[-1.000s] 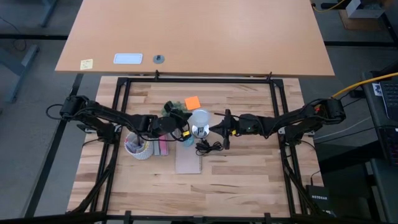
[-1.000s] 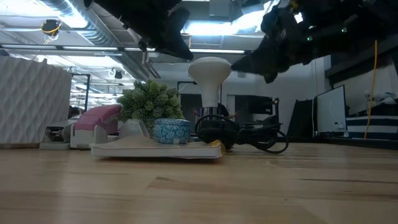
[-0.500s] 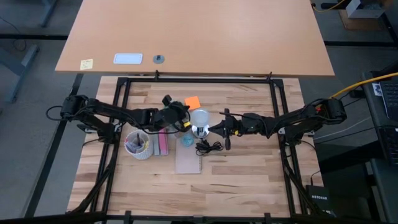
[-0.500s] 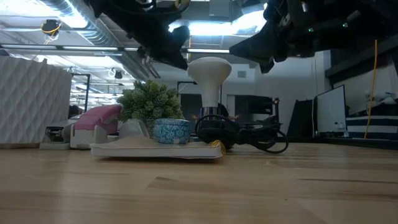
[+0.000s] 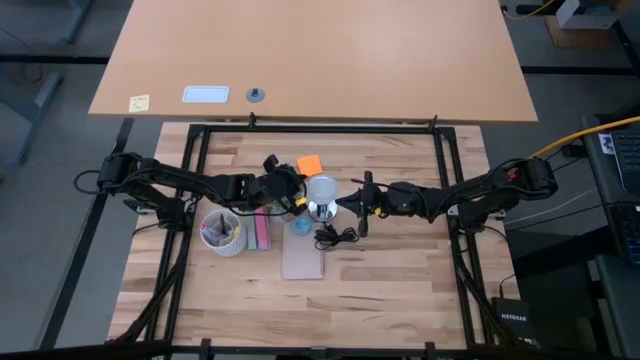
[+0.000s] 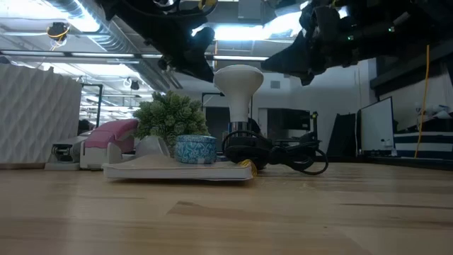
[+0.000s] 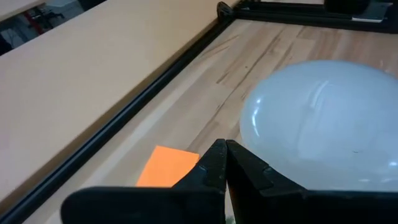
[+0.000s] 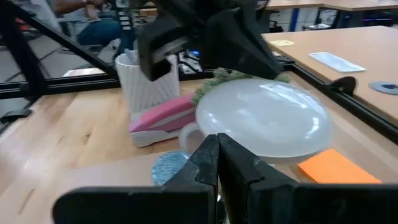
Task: Screw lightbulb
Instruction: Remove the lightbulb from the silver lamp socket
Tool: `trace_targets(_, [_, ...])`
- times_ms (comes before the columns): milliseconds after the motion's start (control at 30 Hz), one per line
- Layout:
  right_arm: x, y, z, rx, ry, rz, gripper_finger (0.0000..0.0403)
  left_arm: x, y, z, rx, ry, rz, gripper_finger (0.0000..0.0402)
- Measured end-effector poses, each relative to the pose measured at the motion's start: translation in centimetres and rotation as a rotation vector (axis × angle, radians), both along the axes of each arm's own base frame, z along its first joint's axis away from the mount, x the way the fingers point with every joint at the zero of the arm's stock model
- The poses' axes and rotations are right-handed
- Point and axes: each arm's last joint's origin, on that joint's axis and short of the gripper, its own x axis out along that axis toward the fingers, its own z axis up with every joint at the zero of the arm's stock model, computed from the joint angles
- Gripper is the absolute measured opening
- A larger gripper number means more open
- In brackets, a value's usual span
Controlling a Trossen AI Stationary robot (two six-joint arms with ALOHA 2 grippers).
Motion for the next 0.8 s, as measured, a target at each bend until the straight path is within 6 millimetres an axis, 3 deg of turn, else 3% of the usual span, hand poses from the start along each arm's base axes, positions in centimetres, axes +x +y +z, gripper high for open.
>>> trace_targets(800, [-0.1, -0.5, -0.2, -0.029, 0.023, -0.160, 0.0012, 0.0, -2.4, 0.0, -0.005, -0.004, -0.067, 0.0000])
